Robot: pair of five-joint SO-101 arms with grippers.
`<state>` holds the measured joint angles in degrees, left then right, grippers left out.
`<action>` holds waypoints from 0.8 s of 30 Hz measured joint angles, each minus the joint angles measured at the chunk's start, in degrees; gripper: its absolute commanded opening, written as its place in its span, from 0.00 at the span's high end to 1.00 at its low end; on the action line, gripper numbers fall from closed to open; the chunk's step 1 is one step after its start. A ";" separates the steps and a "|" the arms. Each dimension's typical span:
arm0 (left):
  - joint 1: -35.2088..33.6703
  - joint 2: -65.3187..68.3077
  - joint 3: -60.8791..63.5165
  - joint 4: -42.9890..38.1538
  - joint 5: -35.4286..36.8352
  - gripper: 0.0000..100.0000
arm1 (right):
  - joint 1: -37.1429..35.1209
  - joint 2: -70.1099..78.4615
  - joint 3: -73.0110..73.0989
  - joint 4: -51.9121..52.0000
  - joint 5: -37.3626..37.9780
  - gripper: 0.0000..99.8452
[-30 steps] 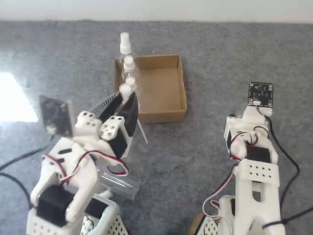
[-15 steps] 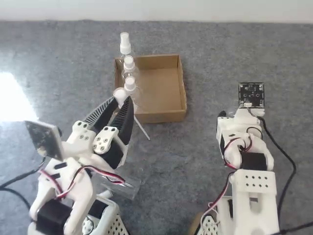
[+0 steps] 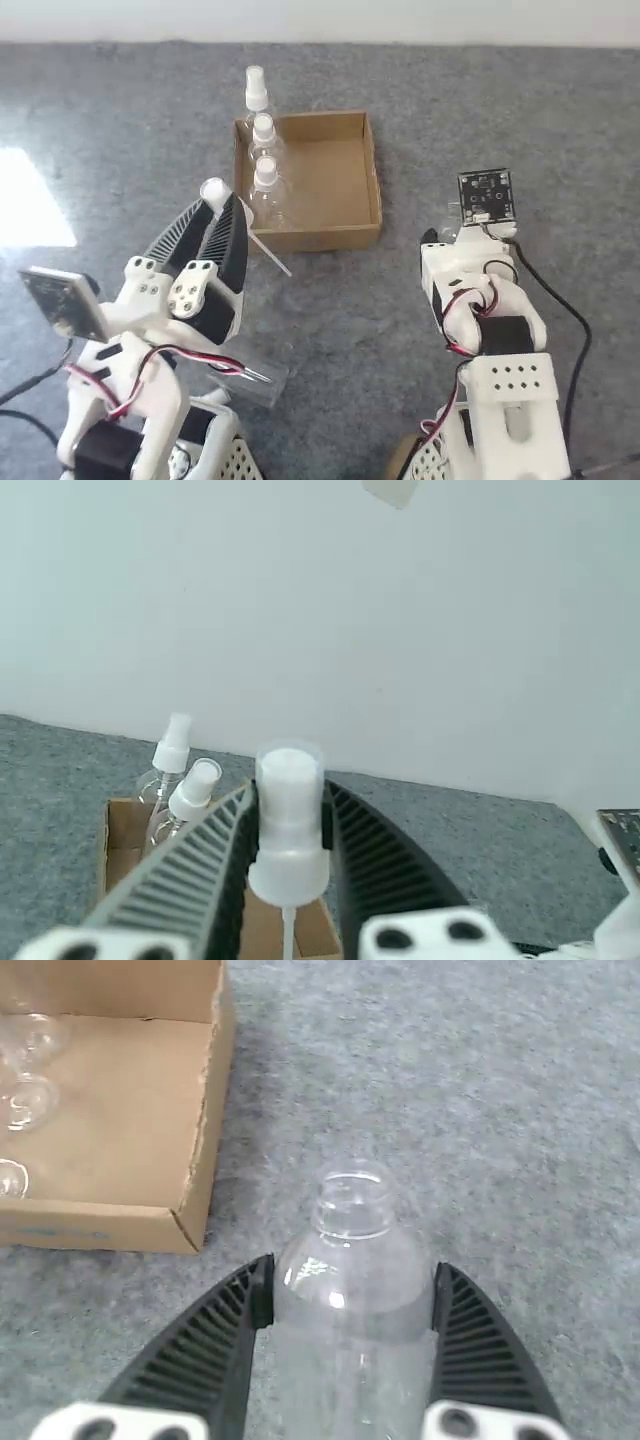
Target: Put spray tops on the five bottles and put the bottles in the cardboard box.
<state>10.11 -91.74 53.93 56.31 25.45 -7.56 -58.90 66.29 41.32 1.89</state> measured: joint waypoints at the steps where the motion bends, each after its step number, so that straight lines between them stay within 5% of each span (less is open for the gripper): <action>1: -0.44 -0.35 0.26 0.00 0.09 0.99 | 0.00 0.00 0.00 0.00 0.00 0.83; 24: -5.27 -10.37 4.48 0.00 2.55 0.99 | -3.69 0.00 0.00 0.26 0.00 0.83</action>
<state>4.84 -102.11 58.42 56.31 28.00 -11.25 -58.90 66.29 41.58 1.89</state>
